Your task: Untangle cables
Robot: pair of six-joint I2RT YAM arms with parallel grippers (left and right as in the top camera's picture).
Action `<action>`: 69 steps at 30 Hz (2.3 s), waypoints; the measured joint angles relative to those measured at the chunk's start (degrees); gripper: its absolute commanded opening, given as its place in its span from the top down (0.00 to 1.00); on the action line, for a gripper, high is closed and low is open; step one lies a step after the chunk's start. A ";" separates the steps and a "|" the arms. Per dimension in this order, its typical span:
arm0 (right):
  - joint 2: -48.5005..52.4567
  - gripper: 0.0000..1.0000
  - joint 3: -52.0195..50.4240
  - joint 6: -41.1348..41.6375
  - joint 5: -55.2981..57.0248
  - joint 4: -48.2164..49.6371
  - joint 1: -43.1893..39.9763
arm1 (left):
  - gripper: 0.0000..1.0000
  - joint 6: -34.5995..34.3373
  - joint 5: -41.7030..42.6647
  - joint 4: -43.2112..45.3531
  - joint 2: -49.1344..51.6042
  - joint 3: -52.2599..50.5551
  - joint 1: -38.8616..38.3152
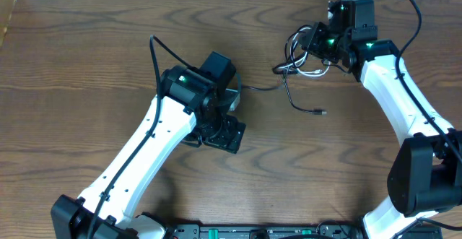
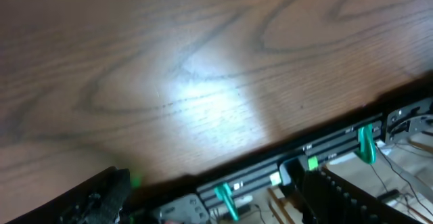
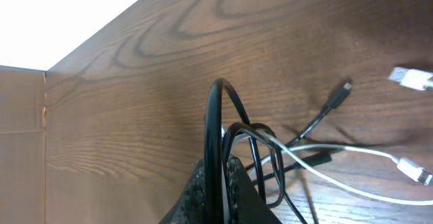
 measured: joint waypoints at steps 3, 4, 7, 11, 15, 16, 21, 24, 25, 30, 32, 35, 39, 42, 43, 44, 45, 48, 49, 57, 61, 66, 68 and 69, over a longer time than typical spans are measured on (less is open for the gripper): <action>0.00 0.99 0.00 -0.24 -3.04 2.01 -0.07 | 0.14 0.44 0.02 5.18 0.00 -0.02 0.00; 0.00 0.99 0.00 -0.39 -5.05 2.95 -0.07 | 0.14 0.55 0.04 7.65 0.00 -0.07 0.00; 0.00 0.99 0.00 -0.35 -11.47 5.38 -0.17 | 0.14 0.57 0.00 17.22 0.07 -0.20 0.00; 0.00 0.99 0.00 0.22 -19.93 7.10 -0.37 | 0.14 0.90 -0.52 27.15 0.57 -0.33 0.00; 0.00 0.99 0.00 0.31 -24.24 7.17 -1.22 | 0.14 3.15 -1.27 33.33 3.04 -0.55 0.00; -0.02 0.99 0.00 0.31 -25.22 7.21 -1.60 | 0.14 3.61 -1.36 34.58 4.00 -0.61 0.00; 0.00 0.99 0.00 0.31 -28.24 7.26 -2.97 | 0.13 5.11 -1.70 40.09 9.03 -1.16 0.00; 0.00 0.99 0.00 0.31 -29.29 7.72 -3.02 | 0.14 5.33 -1.68 43.50 10.99 -1.31 0.00; 0.00 0.99 0.00 0.31 -29.53 7.82 -3.02 | 0.15 5.46 -1.68 44.35 11.34 -1.38 0.00; 0.00 0.99 0.00 0.33 -30.67 8.15 -3.02 | 0.21 6.12 -1.84 49.03 12.48 -1.51 0.00; 0.00 0.99 0.00 0.31 -31.04 8.17 -3.02 | 0.21 6.16 -2.47 50.75 12.98 -1.53 0.00; 0.00 0.99 0.00 0.31 -31.43 8.17 -3.02 | 0.21 6.16 -3.78 53.02 14.10 -1.53 0.00; 0.00 0.99 0.00 0.31 -31.85 8.57 -3.02 | 0.36 6.08 -4.70 55.58 15.54 -1.53 0.00; 0.00 0.99 0.00 0.28 -32.06 8.74 -3.02 | 0.87 5.99 -4.74 56.68 16.26 -1.53 0.00; 0.00 0.99 0.00 0.28 -32.06 8.74 -3.02 | 0.92 6.14 -4.76 56.83 16.33 -1.55 0.00; 0.00 0.99 0.00 0.28 -32.06 8.74 -3.02 | 0.93 6.21 -4.90 56.81 16.33 -1.55 0.00; 0.00 0.99 0.00 0.28 -32.06 8.76 -3.02 | 0.92 6.27 -4.90 56.85 16.33 -1.55 0.00; 0.00 0.99 0.00 0.28 -31.69 8.52 -3.02 | 0.93 6.08 -4.46 56.76 16.33 -1.55 -0.02; 0.00 0.99 0.00 0.26 -31.26 8.15 -3.02 | 0.93 5.88 -4.26 56.61 16.31 -1.57 -0.02; 0.00 0.85 0.00 -0.33 -20.13 0.90 -2.40 | 0.92 1.73 -2.93 48.74 11.39 -1.77 -0.04; 0.00 0.68 0.00 -1.20 -14.69 0.11 -2.08 | 0.93 0.09 -2.95 43.91 4.11 -1.77 -0.04; -0.02 0.70 0.00 -1.68 -11.98 0.13 -1.79 | 0.92 -0.57 -2.91 39.10 -2.40 -1.77 -0.04; 0.00 0.69 0.00 -1.68 -11.54 0.11 -1.49 | 0.92 -0.83 -2.73 37.86 -3.26 -1.77 -0.04; 0.00 0.68 0.00 -1.68 -11.43 0.11 -1.27 | 0.93 -0.96 -2.69 37.46 -3.32 -1.77 -0.04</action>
